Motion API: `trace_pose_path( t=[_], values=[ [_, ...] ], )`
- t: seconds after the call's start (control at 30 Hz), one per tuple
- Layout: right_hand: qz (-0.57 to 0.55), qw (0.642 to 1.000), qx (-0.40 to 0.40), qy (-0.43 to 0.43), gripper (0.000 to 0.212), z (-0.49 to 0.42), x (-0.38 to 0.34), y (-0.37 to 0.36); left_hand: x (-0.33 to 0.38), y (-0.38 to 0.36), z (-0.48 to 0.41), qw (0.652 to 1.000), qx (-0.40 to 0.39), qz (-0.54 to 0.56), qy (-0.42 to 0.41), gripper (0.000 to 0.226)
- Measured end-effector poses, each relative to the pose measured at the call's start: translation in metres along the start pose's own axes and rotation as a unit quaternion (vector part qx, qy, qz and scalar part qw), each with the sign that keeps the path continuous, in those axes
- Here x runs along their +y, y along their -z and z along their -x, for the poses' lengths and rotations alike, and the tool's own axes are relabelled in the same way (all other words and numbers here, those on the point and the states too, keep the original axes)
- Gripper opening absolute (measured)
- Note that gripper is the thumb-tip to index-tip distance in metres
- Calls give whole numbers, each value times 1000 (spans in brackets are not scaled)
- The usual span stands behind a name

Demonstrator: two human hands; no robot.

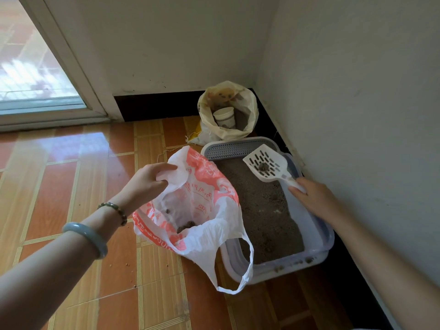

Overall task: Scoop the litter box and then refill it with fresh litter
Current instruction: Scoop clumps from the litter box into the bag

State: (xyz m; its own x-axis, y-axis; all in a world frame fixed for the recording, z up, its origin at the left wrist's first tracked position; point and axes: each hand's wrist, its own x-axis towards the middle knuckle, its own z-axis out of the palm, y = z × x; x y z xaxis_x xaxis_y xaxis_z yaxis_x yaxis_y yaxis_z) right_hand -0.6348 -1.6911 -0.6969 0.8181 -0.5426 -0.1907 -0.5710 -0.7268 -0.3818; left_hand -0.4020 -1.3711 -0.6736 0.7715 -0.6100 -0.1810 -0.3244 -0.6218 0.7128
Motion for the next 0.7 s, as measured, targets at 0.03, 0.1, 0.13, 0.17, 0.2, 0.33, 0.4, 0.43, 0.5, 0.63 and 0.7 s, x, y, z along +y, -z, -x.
trace_pose_path(
  t=[0.03, 0.1, 0.13, 0.17, 0.2, 0.33, 0.4, 0.43, 0.5, 0.63, 0.7],
  values=[
    [7, 1000, -5, 1, 25, 0, 0, -1, 0, -1, 0, 1000, -1, -2, -1, 50],
    [17, 1000, -7, 3, 25, -2, 0, 0, 0, -1, 0, 1000, -3, -1, -4, 52],
    [13, 1000, -8, 4, 25, -3, -1, 0, 0, -2, -1, 1000, -5, -1, -1, 53],
    [5, 1000, -9, 5, 25, -4, -2, 1, 0, -2, -1, 1000, -6, -3, 1, 55],
    [-2, 1000, -11, 4, 25, -5, -2, 1, 0, -2, -2, 1000, -7, -9, 2, 58],
    [-10, 1000, -26, -5, 26, -4, -2, 0, -2, -5, -6, 1000, -5, -25, 10, 65],
    [-6, 999, -36, -6, 26, -3, -3, 0, -1, -6, -5, 999, -9, -33, 15, 66],
    [0, 999, -38, -8, 26, -2, -4, 1, 0, -7, -4, 999, -10, -33, 18, 67],
    [3, 999, -35, -6, 26, -1, -9, 6, 0, -7, -3, 999, -3, -32, 21, 66],
    [30, 998, -15, 51, 22, 4, -45, 27, -1, -7, -2, 999, -2, -33, 0, 59],
    [43, 994, 5, 95, 17, 9, -69, 39, -5, -7, -3, 1000, 2, -22, -1, 58]
  ],
)
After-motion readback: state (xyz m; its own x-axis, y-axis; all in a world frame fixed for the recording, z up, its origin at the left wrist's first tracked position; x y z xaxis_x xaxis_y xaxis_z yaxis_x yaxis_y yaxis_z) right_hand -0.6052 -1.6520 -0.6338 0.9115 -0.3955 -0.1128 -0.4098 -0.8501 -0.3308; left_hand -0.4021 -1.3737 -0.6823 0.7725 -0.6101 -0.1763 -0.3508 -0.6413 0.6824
